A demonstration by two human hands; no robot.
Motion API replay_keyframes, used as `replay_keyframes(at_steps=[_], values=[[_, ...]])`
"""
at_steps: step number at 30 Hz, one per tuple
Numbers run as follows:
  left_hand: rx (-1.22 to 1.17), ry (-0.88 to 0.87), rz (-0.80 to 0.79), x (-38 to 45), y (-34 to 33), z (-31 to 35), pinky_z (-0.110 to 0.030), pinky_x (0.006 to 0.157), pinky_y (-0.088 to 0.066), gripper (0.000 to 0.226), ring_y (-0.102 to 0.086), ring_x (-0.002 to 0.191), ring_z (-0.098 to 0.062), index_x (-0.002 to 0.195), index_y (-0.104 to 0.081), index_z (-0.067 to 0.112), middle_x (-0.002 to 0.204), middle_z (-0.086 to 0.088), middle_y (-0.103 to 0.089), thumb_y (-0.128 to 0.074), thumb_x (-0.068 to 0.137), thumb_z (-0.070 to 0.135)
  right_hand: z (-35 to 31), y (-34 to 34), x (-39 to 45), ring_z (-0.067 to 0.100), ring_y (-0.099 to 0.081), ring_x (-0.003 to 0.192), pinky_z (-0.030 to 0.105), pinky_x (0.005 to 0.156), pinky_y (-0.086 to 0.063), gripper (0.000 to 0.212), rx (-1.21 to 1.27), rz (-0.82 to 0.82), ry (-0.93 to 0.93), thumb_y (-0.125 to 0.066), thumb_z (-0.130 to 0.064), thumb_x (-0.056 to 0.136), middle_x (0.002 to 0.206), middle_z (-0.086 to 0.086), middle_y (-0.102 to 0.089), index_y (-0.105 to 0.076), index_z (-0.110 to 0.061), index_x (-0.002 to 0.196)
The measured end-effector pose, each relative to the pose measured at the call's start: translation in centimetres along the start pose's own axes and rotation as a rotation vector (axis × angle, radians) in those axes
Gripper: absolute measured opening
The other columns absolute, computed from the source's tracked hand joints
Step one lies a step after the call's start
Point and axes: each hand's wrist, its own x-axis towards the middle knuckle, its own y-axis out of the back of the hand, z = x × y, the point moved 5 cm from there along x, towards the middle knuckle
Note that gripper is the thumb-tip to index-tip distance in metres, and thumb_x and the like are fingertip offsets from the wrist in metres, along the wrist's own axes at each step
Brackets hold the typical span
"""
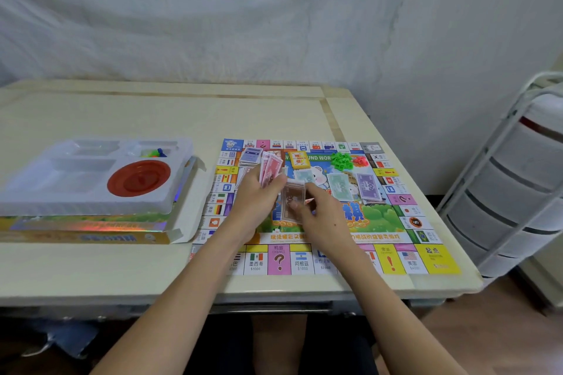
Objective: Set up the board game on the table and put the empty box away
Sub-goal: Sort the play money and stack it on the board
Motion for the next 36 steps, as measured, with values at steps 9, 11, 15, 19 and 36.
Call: replay_keyframes(at_steps=[9,11,15,19,36], values=[[0.058,-0.132,-0.050,0.2,0.7,1.5,-0.027,0.066,-0.050,0.013,-0.064,0.068,-0.002,0.087,-0.064,0.029,0.073,0.014,-0.068,-0.073,0.086,0.019,-0.2,0.2,0.6,0.008,-0.044,0.057,0.020,0.053,-0.033,0.014,-0.028,0.017,-0.023,-0.060,-0.016,0.094,0.062,-0.005,-0.055,-0.063,-0.010,0.081],[0.155,-0.202,-0.074,0.4,1.2,1.9,-0.029,0.076,-0.055,0.027,-0.068,0.083,-0.006,0.094,-0.063,0.034,0.089,0.011,-0.071,-0.077,0.082,0.013,-0.4,0.2,0.9,0.008,-0.045,0.058,0.023,0.055,-0.034,0.013,-0.023,0.002,-0.035,-0.060,-0.017,0.093,0.063,-0.005,-0.056,-0.064,-0.013,0.081],[0.231,-0.268,-0.053,0.6,1.9,2.1,-0.036,0.085,-0.056,0.032,-0.069,0.093,-0.014,0.095,-0.063,0.039,0.098,0.005,-0.072,-0.079,0.080,0.015,-1.1,0.1,1.1,0.001,-0.049,0.059,0.013,0.054,-0.036,0.010,-0.049,0.025,0.008,-0.059,-0.014,0.094,0.064,-0.013,-0.055,-0.066,-0.017,0.087],[0.267,-0.267,-0.070,0.7,1.9,1.5,-0.034,0.085,-0.056,0.035,-0.067,0.096,-0.016,0.107,-0.064,0.034,0.102,0.006,-0.070,-0.077,0.082,0.014,-0.9,-0.2,1.0,-0.002,-0.052,0.065,0.012,0.057,-0.036,0.009,-0.070,0.030,0.039,-0.060,-0.014,0.093,0.071,-0.012,-0.059,-0.069,-0.014,0.093],[0.504,-0.184,0.022,1.8,2.3,1.1,-0.016,0.071,-0.045,0.050,-0.063,0.101,-0.014,0.126,-0.059,0.021,0.114,0.005,-0.066,-0.078,0.080,0.020,0.4,-1.0,2.0,0.014,-0.047,0.056,0.019,0.053,-0.036,0.022,-0.098,-0.070,-0.145,-0.064,-0.023,0.088,0.059,0.010,-0.058,-0.059,-0.013,0.068]])
